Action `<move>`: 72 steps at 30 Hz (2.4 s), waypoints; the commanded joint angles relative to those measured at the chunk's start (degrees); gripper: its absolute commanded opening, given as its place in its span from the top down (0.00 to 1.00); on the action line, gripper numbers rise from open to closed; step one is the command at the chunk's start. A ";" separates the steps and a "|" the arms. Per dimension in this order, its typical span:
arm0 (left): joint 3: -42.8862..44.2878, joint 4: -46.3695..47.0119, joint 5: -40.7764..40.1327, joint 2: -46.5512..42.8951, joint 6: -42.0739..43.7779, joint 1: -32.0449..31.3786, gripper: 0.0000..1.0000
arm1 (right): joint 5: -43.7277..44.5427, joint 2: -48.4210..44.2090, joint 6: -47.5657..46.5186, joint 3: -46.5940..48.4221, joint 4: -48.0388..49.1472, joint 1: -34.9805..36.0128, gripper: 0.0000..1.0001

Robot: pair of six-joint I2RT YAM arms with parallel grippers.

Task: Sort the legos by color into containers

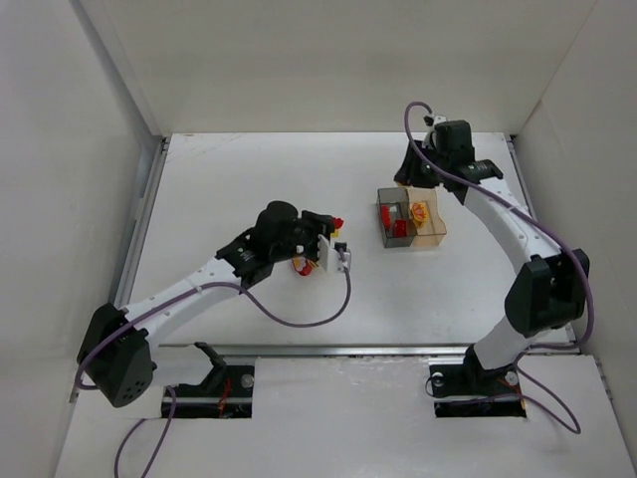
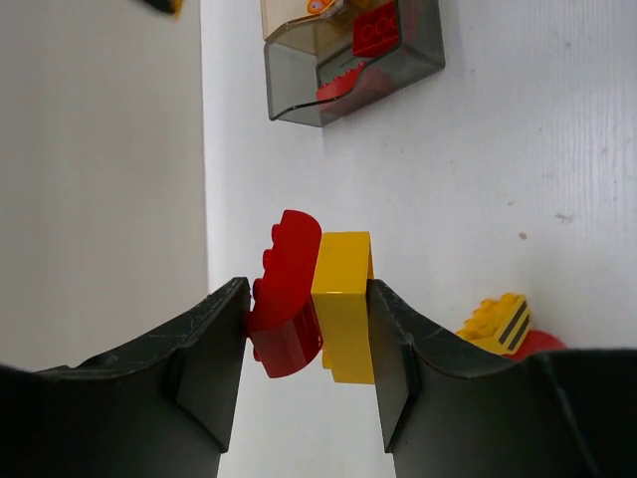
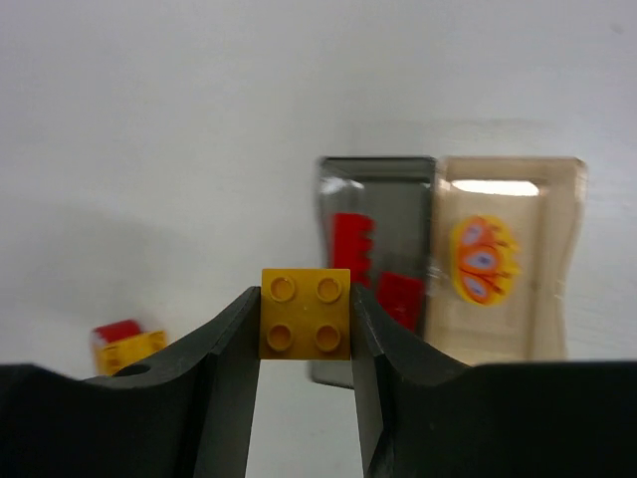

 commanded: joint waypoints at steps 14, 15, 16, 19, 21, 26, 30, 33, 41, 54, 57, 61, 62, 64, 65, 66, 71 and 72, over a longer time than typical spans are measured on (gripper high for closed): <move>8.93 0.44 6.66 4.20 -38.21 2.78 1.00 | 10.48 8.08 -7.28 -8.11 -2.92 -7.01 0.64; 8.93 0.44 5.97 4.20 -38.21 2.78 1.00 | 11.01 8.08 -7.28 -8.11 -2.92 -7.01 0.55; 8.93 0.44 5.96 4.20 -38.21 2.78 1.00 | 11.02 8.08 -6.76 -8.11 -3.45 -7.01 0.47; 10.33 0.44 4.55 4.20 -40.05 2.78 1.00 | 9.62 6.68 -6.75 -6.62 -4.15 -7.01 0.34; 11.81 0.44 4.55 4.73 -41.63 2.78 1.00 | 8.99 4.22 -7.98 -5.66 -4.68 -7.01 0.23; 14.72 2.10 4.03 5.26 -52.15 3.83 1.00 | 5.93 -2.19 -11.31 -3.80 -4.60 -4.11 0.16; 16.57 4.84 -1.50 6.40 -64.80 4.97 1.00 | 0.04 -11.84 -15.09 -9.40 0.75 -0.60 0.16; 20.25 5.54 -9.83 7.71 -74.21 7.16 1.00 | -6.10 -18.87 -15.10 -16.34 10.48 2.92 0.16; 25.72 6.59 -12.68 9.92 -83.57 7.70 1.00 | -9.55 -22.69 -11.08 -21.38 26.06 16.55 0.19; 23.25 7.21 -7.75 8.69 -85.24 7.70 1.00 | -10.96 -11.79 -3.41 -13.65 31.27 17.78 0.19; 22.64 7.74 -5.91 8.69 -85.76 7.70 1.00 | -9.73 -11.17 -2.88 -13.12 31.27 17.78 0.20; 22.11 7.74 -6.52 8.16 -85.76 7.70 1.00 | -9.73 -10.64 -2.88 -12.59 31.27 17.78 0.30; 21.59 7.74 -6.52 8.16 -85.76 7.70 1.00 | -9.73 -10.64 -2.88 -12.59 31.27 17.78 0.35; 21.58 7.74 -6.52 8.16 -85.76 7.70 1.00 | -9.73 -10.64 -2.88 -12.59 31.27 17.78 0.54; 21.58 7.74 -6.52 8.16 -85.76 7.70 1.00 | -9.73 -10.64 -2.88 -12.59 31.27 17.78 0.60; 21.58 7.74 -6.00 8.16 -85.76 7.70 1.00 | -9.73 -10.64 -2.88 -12.59 31.27 17.78 0.73; 20.44 8.96 -5.99 7.63 -86.38 7.70 1.00 | -12.89 -10.64 -4.03 -12.59 31.27 17.78 1.00; 19.83 8.97 -5.99 7.63 -86.38 7.70 0.92 | -12.89 -10.64 -4.03 -12.59 31.27 17.78 1.00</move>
